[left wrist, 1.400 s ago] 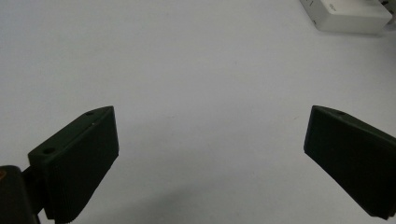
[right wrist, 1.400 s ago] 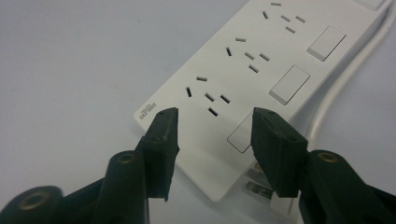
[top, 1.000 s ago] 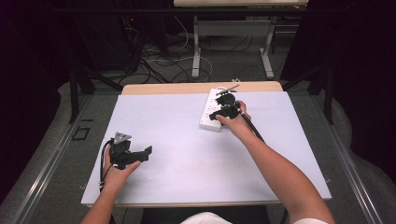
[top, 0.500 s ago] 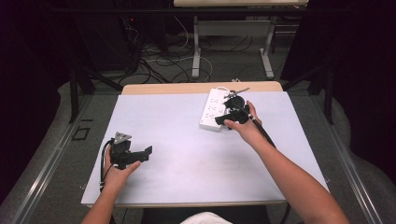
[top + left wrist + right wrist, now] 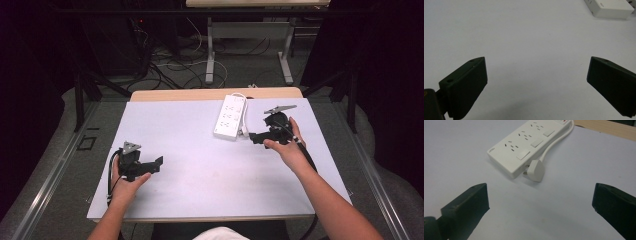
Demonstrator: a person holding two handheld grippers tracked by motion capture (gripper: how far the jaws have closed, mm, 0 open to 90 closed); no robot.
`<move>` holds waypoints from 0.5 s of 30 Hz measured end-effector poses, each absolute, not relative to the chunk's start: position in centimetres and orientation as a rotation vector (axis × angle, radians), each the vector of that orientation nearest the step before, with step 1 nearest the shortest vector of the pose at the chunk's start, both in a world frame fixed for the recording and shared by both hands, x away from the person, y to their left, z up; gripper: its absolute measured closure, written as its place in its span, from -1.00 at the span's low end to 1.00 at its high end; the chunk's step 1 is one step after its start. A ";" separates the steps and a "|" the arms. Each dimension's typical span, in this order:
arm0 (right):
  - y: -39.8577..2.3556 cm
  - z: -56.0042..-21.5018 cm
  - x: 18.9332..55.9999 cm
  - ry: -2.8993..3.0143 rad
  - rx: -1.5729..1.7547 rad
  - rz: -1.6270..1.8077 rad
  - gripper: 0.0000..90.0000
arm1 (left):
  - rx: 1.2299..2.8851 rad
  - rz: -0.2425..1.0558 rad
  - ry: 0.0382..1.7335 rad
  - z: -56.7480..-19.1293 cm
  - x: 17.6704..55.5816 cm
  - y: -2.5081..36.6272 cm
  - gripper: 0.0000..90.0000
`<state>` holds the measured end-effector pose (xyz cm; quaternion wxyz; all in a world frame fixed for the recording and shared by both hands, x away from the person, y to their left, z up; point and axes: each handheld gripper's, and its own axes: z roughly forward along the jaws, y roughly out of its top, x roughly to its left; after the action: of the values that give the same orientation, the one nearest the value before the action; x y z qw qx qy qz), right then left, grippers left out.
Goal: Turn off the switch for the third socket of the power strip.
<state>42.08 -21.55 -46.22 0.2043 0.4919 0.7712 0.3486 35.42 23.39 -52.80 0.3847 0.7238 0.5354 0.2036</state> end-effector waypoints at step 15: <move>-27.0 -48.4 37.6 2.057 1.419 0.990 -1.00 | 1.837 0.526 1.367 -52.7 35.4 23.5 -0.94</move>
<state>37.64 -27.01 -48.42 0.2248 0.5145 0.7457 0.3587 35.37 23.51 -52.67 0.3858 0.7213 0.5369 0.2064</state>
